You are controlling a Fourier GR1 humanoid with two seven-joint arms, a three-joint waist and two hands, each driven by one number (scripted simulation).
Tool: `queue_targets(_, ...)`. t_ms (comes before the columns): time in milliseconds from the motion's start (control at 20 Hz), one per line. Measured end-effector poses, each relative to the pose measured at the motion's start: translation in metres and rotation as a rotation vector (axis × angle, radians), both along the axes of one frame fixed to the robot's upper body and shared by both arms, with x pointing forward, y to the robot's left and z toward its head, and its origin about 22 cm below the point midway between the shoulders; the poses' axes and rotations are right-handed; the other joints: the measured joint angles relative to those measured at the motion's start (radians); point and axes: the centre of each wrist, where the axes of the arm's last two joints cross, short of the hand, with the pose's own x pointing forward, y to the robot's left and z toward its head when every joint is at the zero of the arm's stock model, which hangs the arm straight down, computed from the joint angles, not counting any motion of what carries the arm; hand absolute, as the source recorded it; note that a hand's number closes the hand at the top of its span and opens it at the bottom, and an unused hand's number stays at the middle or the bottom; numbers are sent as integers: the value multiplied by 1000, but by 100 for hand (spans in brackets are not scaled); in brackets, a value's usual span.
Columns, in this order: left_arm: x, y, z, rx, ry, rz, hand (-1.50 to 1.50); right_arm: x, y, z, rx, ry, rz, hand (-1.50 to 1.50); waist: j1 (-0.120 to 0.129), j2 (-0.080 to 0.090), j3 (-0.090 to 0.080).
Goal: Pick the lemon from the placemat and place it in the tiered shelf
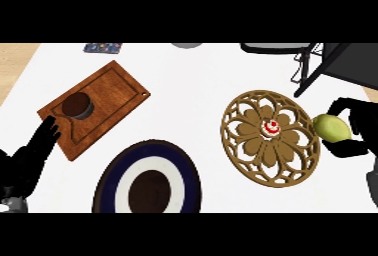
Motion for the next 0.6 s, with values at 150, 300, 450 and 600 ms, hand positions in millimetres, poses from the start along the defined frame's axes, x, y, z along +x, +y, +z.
queue_targets(150,2,1,-2,1,3,9,0,-6,0,36,62,4,5,150,-9,-2,0)
queue_targets(300,2,-1,1,4,3,12,0,-10,-11,70,163,-15,-2,150,-11,-3,0)
queue_targets(450,-3,3,-3,0,8,17,0,-22,-24,97,266,-50,-10,150,-15,-4,0)
queue_targets(600,-7,2,-4,6,8,14,0,-33,-35,128,334,-109,-31,150,-14,-4,0)
